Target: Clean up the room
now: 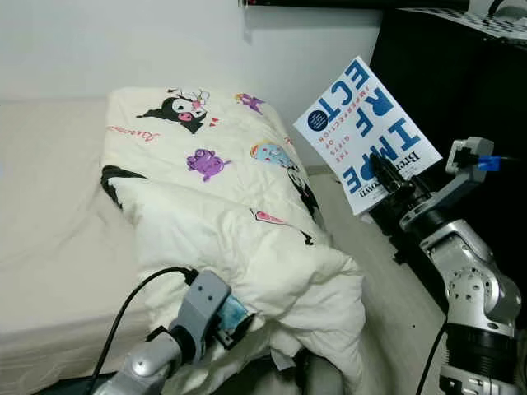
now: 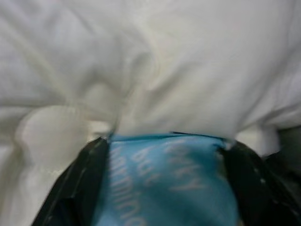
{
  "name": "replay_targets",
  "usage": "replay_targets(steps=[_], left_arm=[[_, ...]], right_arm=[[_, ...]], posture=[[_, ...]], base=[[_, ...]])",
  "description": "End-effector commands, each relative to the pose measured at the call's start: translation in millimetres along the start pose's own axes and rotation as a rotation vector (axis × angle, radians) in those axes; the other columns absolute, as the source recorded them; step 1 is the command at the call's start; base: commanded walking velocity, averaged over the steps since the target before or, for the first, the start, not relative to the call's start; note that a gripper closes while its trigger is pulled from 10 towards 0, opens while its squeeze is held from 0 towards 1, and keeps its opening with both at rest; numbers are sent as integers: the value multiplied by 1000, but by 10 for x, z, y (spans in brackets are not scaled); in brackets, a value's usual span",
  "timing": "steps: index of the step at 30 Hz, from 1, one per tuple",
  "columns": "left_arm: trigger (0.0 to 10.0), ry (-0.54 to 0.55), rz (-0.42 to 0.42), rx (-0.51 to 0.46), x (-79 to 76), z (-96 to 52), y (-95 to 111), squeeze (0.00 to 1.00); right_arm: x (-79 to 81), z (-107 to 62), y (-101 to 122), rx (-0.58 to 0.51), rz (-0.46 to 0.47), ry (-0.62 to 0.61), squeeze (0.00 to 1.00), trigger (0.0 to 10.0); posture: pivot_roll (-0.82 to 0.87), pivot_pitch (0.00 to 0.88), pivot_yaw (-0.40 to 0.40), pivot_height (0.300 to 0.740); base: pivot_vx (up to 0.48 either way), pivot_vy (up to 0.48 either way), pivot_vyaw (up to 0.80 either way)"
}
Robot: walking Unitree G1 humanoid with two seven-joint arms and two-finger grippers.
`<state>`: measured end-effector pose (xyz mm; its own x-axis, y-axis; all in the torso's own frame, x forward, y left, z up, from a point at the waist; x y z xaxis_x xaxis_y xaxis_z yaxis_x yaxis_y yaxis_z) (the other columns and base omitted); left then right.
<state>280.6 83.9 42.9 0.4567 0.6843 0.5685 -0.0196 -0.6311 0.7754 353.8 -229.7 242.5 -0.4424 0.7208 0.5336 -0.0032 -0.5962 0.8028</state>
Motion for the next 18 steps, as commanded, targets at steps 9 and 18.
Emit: replay_targets(steps=[9, 18], left_arm=[[0, 104, 153, 44, 111, -14, -134, 0], [0, 349, 100, 75, 731, -117, -194, 0]], right_arm=[[63, 34, 63, -19, 3, 31, 0, 0], [66, 34, -17, 7, 4, 37, 0, 0]], posture=[[-21, 65, -131, 477], [-1, 65, -140, 477]], base=[[0, 0, 0], [0, 0, 0]])
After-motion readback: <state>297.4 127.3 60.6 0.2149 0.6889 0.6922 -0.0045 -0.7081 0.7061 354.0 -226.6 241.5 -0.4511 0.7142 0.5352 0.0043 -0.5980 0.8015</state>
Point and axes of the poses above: a point about 5 cm out from each wrist's last joint towards the gripper, its own z axis pointing out of the wrist towards the gripper, its own y axis along the axis of the wrist's last joint, x = y × z, the point moved 5 cm from there along z, pointing out of the wrist towards the gripper, and after that the axes turned 12 degrees about z, right-handed, at the moved point
